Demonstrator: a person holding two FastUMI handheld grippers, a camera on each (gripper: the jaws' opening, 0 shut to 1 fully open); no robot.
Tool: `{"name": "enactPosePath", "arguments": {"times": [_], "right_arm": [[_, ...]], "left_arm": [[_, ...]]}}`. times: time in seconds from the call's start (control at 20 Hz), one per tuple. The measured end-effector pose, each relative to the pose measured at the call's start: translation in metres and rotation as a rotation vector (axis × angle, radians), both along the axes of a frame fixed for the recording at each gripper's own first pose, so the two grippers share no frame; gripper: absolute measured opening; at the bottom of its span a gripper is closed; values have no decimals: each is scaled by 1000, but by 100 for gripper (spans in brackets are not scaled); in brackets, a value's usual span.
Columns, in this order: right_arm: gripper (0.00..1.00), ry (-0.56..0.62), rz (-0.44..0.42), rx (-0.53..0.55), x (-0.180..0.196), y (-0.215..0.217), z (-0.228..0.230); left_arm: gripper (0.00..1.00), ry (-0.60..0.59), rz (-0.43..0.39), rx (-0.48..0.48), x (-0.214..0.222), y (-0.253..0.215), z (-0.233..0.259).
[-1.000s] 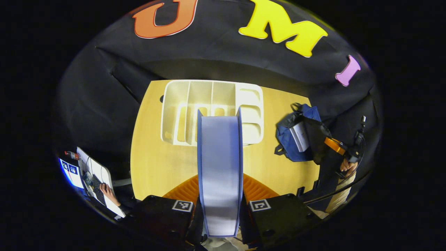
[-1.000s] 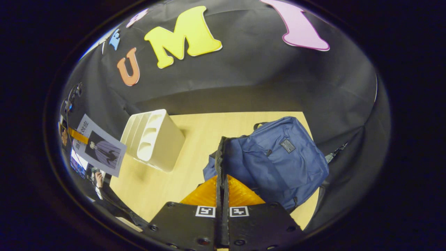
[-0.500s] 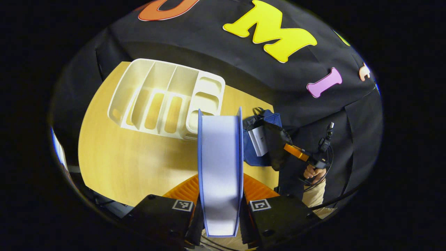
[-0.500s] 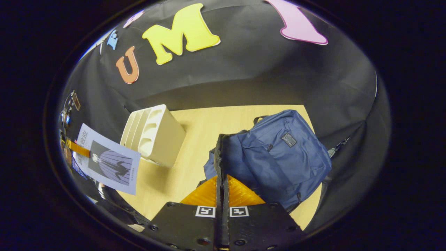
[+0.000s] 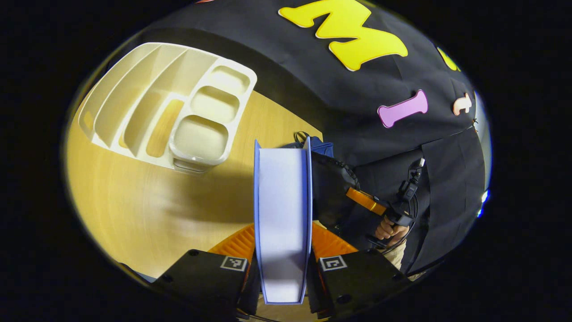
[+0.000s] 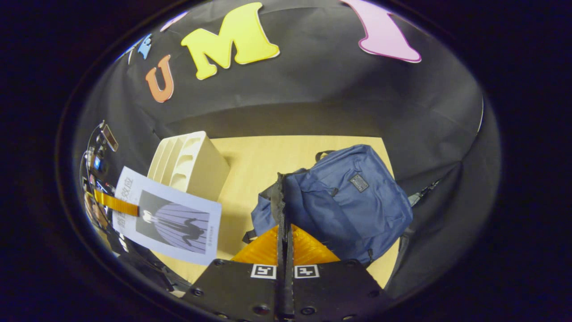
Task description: Open the schoolbag, grab two books from the bookshelf and put them into the schoolbag.
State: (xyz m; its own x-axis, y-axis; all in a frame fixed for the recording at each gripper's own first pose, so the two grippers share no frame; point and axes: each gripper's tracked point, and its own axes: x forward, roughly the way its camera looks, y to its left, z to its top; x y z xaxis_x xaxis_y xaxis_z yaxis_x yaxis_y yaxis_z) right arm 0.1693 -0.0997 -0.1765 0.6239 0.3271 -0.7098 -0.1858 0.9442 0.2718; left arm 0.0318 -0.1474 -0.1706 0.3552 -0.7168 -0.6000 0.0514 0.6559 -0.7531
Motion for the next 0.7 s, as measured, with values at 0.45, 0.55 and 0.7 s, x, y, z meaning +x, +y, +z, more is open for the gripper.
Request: {"name": "enactPosePath", "arguments": {"times": [0.45,0.55,0.7], "right_arm": [[2,-32,45,-57,13,-6,18],[0,-43,70,-71,14,-3,20],[0,-36,115,-38,11,9,26]], "left_arm": [[45,75,15,-171,28,-100,-58],[45,108,35,-200,37,-118,-74],[45,98,47,-270,53,-152,-92]]}}
